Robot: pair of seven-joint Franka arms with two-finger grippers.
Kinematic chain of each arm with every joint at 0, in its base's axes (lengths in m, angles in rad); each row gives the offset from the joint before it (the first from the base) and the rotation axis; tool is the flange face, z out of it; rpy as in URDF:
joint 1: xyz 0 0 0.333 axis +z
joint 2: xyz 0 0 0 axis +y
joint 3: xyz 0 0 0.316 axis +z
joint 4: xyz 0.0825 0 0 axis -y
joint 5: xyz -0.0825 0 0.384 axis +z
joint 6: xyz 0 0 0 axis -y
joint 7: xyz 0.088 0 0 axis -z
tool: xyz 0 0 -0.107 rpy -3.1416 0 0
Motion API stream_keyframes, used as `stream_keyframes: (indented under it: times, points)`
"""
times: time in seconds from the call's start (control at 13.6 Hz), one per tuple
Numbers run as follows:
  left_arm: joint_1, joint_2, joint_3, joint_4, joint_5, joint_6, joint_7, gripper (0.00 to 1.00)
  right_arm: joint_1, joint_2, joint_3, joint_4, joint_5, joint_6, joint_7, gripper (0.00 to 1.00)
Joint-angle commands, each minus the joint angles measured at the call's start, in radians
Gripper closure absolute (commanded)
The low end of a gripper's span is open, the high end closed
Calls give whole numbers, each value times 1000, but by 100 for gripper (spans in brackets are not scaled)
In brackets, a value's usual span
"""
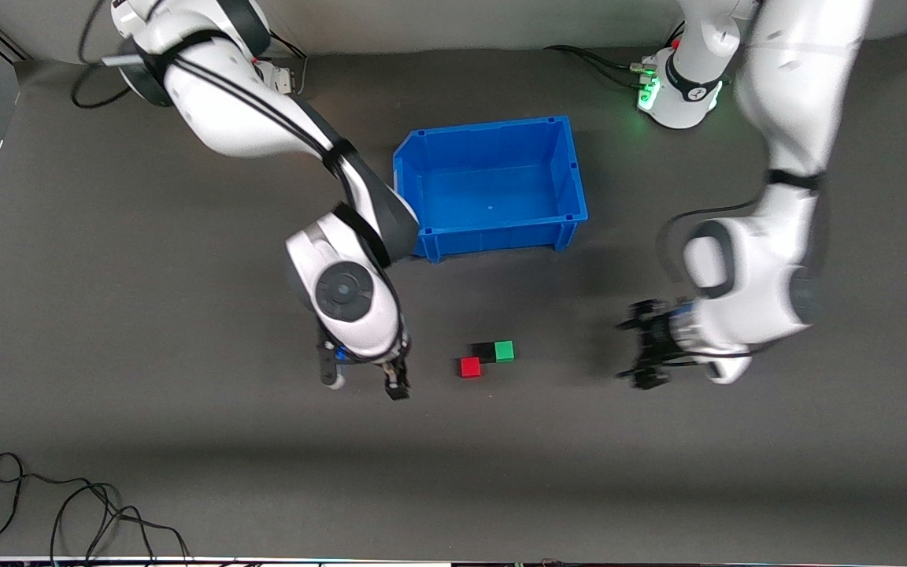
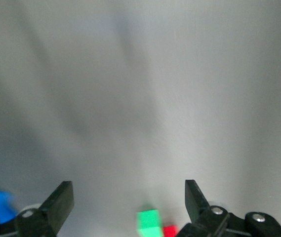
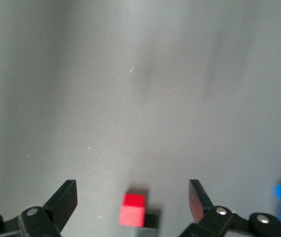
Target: Attach green and red cubes to black cube
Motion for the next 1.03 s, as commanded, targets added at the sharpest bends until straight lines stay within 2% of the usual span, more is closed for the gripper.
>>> stream_keyframes:
  times: [0.0, 0.15, 0.37, 0.44, 0.66, 0.81, 0.96]
  points:
    - [90, -118, 0, 15, 136, -216, 207, 0, -48, -147, 9, -45, 39, -170, -174, 0]
    - [143, -187, 1, 36, 196, -317, 432, 0, -88, -233, 5, -47, 48, -328, -344, 0]
    - [196, -271, 1, 79, 265, -379, 822, 0, -174, -345, -1, -48, 70, -503, -573, 0]
    - [199, -288, 1, 98, 299, -386, 895, 0, -212, -380, -1, -53, 90, -554, -643, 0]
    - [199, -360, 0, 147, 373, -504, 998, 0, -306, -543, -5, -201, 91, -578, -884, 1]
    - [181, -380, -9, 190, 472, -581, 1041, 0, -373, -617, -15, -264, 91, -579, -1051, 1]
    - [145, -410, -32, 182, 543, -577, 1068, 0, -400, -655, -69, -287, 90, -596, -1260, 1]
